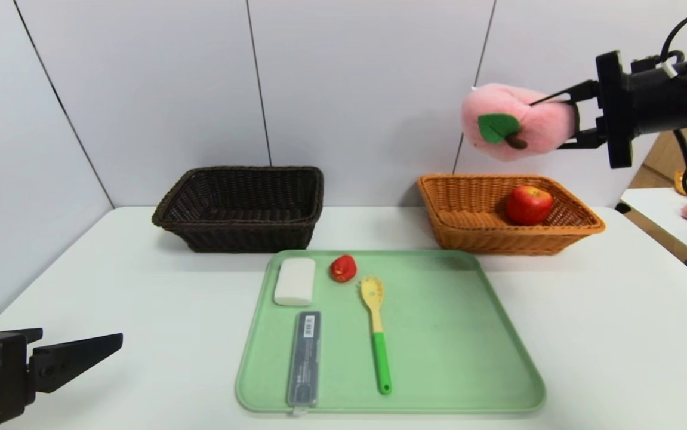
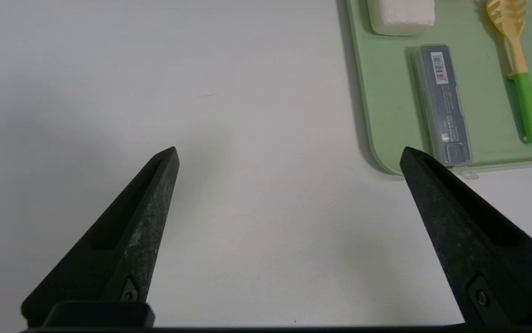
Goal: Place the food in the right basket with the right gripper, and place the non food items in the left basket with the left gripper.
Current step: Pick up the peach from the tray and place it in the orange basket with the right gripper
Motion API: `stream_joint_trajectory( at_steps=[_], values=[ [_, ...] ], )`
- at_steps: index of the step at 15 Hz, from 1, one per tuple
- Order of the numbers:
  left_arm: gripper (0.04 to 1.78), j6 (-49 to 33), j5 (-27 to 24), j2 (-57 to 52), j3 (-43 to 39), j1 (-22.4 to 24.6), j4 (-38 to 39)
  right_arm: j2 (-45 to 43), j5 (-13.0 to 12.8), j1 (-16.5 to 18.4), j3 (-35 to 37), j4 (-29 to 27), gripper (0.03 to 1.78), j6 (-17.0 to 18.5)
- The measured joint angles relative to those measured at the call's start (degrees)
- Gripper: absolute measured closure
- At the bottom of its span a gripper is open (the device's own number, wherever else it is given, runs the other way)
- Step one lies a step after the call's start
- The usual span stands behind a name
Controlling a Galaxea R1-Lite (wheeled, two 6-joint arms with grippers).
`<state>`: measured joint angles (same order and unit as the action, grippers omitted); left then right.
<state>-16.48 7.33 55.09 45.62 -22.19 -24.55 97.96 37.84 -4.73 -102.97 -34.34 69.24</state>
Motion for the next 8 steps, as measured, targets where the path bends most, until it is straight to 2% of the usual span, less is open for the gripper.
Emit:
stream_joint_trajectory(
  at_steps=[1, 3, 5, 8],
  values=[
    [0.13, 0.0, 0.0, -0.1, 0.0, 0.0, 0.0, 1.3, -0.5, 1.1, 1.0, 0.0, 1.20, -2.2],
    [0.13, 0.0, 0.0, -0.2, -0.5, 0.0, 0.2, 4.0, -4.0, 2.1, 2.2, 0.3, 1.20, -5.5],
    [0.13, 0.3, 0.0, -0.5, -1.2, -0.1, 0.3, 6.9, -7.8, 2.3, 2.5, 0.8, 1.20, -7.8],
    [0.13, 0.4, 0.0, -0.9, -2.0, 0.0, 0.4, 10.2, -10.3, 2.5, 2.4, 3.8, 1.20, -9.1]
  ],
)
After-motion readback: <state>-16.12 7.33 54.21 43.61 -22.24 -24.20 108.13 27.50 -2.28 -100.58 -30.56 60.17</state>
